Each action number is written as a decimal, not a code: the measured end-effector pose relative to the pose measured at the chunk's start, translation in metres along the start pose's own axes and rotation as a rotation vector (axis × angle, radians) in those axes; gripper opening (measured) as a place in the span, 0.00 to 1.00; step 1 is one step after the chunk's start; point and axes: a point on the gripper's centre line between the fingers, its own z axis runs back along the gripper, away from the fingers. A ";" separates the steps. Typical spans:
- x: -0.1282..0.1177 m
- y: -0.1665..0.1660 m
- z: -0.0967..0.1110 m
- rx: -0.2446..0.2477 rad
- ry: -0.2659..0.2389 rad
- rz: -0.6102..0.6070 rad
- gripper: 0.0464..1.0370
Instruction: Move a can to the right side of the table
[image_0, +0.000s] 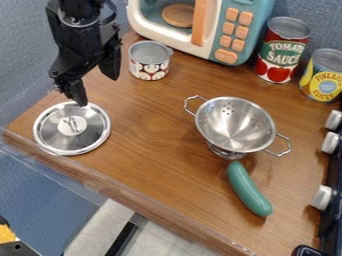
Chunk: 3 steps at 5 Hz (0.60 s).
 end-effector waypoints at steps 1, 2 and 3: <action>-0.002 0.003 -0.005 0.022 0.010 0.005 0.96; 0.004 -0.005 -0.007 0.045 0.023 0.096 0.96; 0.029 -0.020 -0.003 0.030 0.026 0.314 0.96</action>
